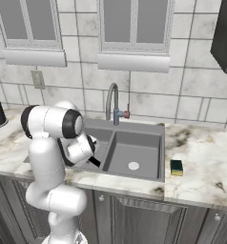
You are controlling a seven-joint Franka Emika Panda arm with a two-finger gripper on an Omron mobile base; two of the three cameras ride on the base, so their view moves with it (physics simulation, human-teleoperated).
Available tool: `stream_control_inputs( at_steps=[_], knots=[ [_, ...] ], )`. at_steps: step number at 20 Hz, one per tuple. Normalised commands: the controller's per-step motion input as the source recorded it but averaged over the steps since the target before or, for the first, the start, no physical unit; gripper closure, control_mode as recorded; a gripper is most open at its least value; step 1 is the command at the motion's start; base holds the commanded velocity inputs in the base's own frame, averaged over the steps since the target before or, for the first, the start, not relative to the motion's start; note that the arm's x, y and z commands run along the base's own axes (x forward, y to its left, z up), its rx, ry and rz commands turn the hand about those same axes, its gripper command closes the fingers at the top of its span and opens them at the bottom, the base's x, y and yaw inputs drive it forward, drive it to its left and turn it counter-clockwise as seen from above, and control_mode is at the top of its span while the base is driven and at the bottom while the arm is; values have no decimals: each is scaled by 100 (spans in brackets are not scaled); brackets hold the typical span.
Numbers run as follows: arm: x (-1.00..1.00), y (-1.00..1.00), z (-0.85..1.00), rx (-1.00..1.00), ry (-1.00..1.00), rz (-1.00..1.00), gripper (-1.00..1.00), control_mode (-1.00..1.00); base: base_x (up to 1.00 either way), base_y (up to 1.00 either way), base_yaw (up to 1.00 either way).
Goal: Pick the pan and sponge and place them into the sink. Then turn on the water.
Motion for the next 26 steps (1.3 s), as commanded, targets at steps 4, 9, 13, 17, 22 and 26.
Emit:
stream_control_inputs(
  at_steps=[4,9,13,17,22,26],
  knots=[
    [20,14,-34,-2,0,0,100,-100,0,0,0],
    [24,12,-41,-2,0,0,100,-100,0,0,0],
    [21,13,-36,-1,0,0,100,-100,0,0,0],
    [17,14,-22,-1,0,0,-100,-100,0,0,0],
    [4,2,-2,0,-1,0,-100,-100,0,0,0],
    [0,0,13,0,-5,0,-100,-100,0,0,0]
  ],
)
